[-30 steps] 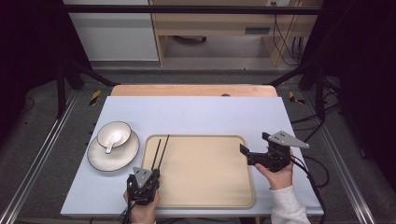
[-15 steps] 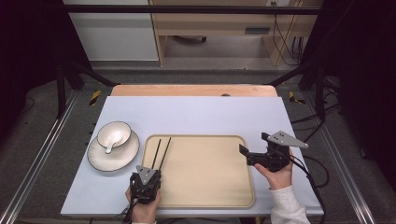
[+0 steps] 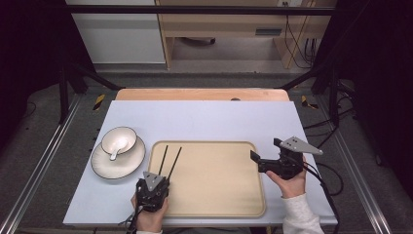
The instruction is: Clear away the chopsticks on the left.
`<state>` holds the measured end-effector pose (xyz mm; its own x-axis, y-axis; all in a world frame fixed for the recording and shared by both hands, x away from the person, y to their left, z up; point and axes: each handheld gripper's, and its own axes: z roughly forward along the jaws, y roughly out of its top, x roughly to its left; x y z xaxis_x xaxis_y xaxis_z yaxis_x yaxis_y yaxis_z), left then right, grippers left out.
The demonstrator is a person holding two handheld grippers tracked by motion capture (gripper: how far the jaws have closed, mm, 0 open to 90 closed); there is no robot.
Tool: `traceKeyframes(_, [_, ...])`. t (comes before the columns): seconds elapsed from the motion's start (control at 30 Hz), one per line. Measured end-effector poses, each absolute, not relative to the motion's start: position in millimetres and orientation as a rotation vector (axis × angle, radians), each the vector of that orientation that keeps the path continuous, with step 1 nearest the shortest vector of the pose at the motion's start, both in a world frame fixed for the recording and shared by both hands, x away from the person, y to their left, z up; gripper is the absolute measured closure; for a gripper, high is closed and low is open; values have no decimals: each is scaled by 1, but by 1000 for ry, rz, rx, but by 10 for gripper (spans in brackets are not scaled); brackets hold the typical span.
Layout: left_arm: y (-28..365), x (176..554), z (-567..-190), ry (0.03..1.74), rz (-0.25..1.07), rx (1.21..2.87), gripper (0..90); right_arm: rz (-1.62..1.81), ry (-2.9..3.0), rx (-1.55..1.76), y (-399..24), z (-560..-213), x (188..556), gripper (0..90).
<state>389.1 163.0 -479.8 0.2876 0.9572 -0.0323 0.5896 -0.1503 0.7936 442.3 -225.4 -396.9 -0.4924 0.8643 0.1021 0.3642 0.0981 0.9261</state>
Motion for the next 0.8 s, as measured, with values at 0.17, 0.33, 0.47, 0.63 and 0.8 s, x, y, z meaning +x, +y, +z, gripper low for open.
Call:
traceKeyframes(0.17, [170,392,-463,1339,645,1789,757,1389,1902,1204,-226,-396,442,24])
traceKeyframes(0.33, [180,400,-443,1210,570,1763,686,1391,1901,1206,-226,-396,442,24])
traceKeyframes(0.47, [186,407,-424,1110,582,1794,597,1391,1894,1206,-228,-395,442,23])
traceKeyframes(0.63, [191,411,-411,1029,631,1859,487,1397,1889,1209,-229,-394,441,22])
traceKeyframes(0.8, [209,416,-403,1016,654,1846,409,1403,1889,1203,-232,-392,440,22])
